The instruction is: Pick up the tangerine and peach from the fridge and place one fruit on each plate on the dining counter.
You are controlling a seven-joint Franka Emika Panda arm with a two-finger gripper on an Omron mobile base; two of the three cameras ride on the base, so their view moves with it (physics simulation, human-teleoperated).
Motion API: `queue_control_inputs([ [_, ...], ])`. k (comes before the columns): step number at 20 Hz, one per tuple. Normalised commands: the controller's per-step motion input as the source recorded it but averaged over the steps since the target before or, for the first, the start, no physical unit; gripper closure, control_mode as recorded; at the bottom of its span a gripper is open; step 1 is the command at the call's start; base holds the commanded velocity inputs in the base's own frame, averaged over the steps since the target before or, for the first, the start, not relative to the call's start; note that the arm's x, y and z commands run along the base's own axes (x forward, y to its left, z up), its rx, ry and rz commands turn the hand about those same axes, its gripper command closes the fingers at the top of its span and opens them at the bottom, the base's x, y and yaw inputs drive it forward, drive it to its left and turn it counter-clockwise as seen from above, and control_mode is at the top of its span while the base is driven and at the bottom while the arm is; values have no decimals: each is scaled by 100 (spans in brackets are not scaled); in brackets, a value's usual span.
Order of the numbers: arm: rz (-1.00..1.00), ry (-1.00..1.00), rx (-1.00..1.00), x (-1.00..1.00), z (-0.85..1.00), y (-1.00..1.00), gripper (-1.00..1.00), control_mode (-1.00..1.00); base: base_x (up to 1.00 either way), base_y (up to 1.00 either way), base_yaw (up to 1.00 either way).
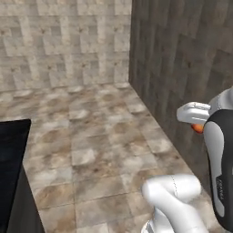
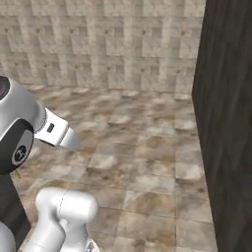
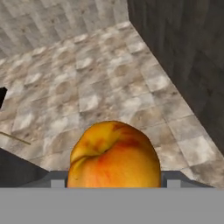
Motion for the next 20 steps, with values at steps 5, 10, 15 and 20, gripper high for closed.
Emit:
queue_control_inputs([
  [5, 0, 0, 0, 0, 0, 0, 100, 100, 100, -5, 55],
  [10, 0, 0, 0, 0, 0, 0, 100, 100, 100, -14, 78],
  [15, 0, 0, 0, 0, 0, 0, 100, 100, 100, -30, 79],
  [20, 0, 0, 0, 0, 0, 0, 100, 100, 100, -57, 69],
])
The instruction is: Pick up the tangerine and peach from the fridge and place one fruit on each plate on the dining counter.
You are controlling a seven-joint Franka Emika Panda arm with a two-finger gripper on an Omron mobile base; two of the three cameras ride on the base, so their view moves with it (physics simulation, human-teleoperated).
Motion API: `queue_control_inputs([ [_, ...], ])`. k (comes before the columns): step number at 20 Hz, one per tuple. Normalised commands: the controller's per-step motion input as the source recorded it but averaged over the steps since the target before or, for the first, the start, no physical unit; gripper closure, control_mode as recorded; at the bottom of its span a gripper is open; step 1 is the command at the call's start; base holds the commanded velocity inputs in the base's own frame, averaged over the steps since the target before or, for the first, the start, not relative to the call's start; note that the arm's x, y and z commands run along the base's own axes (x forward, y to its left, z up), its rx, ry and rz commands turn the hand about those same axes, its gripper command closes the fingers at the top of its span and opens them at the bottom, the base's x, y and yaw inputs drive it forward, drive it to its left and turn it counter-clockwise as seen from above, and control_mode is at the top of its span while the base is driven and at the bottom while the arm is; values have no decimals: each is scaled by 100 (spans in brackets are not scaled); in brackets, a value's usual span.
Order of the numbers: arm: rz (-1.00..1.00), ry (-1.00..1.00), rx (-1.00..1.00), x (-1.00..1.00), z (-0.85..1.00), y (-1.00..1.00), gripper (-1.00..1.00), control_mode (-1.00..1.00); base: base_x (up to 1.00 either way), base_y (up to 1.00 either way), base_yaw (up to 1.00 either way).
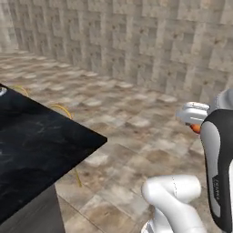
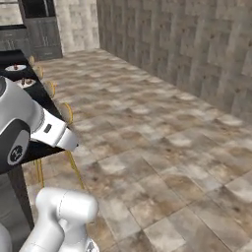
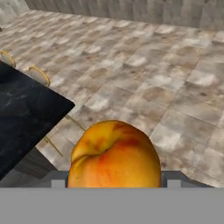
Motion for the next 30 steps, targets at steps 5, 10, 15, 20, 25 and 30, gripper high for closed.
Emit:
queue_control_inputs([
  [5, 0, 0, 0, 0, 0, 0, 100, 100, 100, -77, 62],
  [10, 0, 0, 0, 0, 0, 0, 100, 100, 94, -81, 57],
  [15, 0, 0, 0, 0, 0, 0, 100, 100, 92, -79, 66],
  [20, 0, 0, 0, 0, 0, 0, 100, 100, 77, -71, 74],
  [25, 0, 0, 0, 0, 0, 0, 100, 100, 57, -92, 68],
  [30, 0, 0, 0, 0, 0, 0, 100, 100, 57, -100, 64],
])
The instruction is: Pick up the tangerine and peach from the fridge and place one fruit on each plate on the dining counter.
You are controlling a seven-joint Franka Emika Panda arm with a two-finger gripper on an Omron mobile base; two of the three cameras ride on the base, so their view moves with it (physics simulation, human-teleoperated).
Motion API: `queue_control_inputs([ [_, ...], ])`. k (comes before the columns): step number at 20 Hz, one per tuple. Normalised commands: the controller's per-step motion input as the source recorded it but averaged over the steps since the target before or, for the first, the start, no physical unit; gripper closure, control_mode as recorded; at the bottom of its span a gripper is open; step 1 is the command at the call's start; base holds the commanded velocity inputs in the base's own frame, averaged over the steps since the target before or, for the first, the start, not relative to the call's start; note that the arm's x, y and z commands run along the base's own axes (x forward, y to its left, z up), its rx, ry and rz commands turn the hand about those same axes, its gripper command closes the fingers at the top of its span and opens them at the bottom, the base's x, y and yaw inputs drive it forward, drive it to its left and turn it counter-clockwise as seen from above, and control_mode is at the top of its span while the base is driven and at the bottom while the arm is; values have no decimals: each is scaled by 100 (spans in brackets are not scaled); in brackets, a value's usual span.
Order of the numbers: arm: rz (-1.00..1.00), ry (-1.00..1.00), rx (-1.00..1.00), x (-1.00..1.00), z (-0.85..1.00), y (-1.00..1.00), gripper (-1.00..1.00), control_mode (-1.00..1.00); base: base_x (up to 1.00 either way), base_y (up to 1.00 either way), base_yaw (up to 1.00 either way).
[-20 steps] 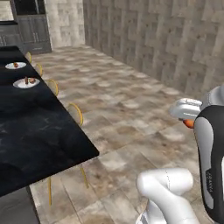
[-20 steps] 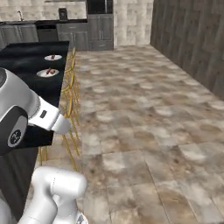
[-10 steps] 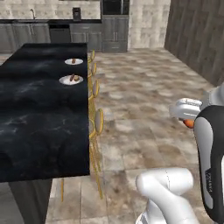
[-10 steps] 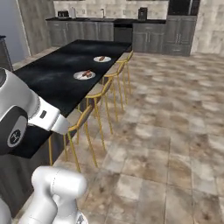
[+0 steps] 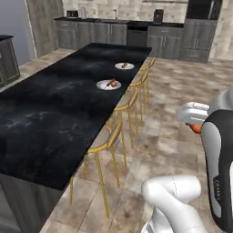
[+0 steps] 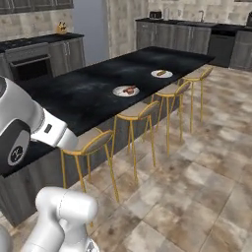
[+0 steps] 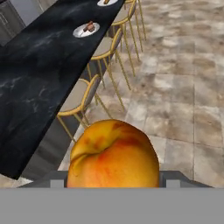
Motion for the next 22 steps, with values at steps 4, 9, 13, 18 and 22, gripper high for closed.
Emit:
queue_control_inputs([
  [4, 0, 0, 0, 0, 0, 0, 100, 100, 68, -100, 56],
  [9, 0, 0, 0, 0, 0, 0, 100, 100, 95, -100, 52],
  [13, 0, 0, 0, 0, 0, 0, 100, 100, 69, -100, 44],
  [18, 0, 0, 0, 0, 0, 0, 100, 100, 38, -100, 21],
  [22, 0, 0, 0, 0, 0, 0, 100, 100, 6, -100, -1],
])
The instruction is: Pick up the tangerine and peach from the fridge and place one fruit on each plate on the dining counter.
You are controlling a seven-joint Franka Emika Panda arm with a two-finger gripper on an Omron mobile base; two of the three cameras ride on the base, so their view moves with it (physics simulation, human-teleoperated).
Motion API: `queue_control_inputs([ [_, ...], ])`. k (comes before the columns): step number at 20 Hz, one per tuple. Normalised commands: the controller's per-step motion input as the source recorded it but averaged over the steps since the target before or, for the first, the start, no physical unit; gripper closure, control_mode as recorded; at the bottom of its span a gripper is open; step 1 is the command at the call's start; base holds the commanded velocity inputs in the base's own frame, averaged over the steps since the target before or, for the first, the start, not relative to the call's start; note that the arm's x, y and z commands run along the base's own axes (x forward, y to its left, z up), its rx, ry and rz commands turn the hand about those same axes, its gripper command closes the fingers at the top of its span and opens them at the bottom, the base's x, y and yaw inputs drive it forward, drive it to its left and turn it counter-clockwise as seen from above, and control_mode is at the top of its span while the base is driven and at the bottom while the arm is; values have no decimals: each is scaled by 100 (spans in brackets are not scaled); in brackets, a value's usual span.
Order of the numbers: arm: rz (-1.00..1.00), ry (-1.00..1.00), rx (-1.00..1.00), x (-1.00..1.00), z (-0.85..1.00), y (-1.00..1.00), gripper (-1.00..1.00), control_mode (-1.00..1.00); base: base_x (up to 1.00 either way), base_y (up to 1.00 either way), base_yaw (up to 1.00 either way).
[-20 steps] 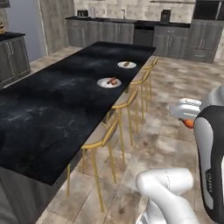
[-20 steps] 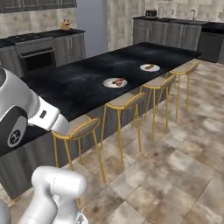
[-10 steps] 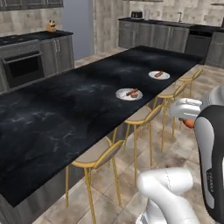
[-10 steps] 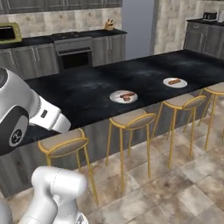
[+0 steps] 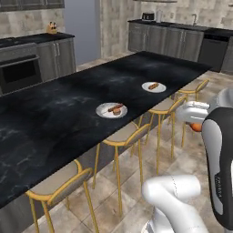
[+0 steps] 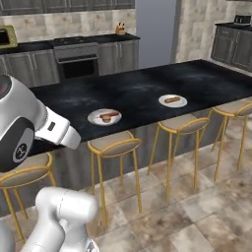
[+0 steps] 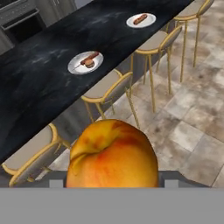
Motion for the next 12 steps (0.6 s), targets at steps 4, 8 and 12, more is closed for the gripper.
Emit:
queue_control_inputs([
  [4, 0, 0, 0, 0, 0, 0, 100, 100, 9, -100, -8],
  [8, 0, 0, 0, 0, 0, 0, 100, 100, 31, -100, -9],
  [12, 0, 0, 0, 0, 0, 0, 100, 100, 34, -99, 10],
])
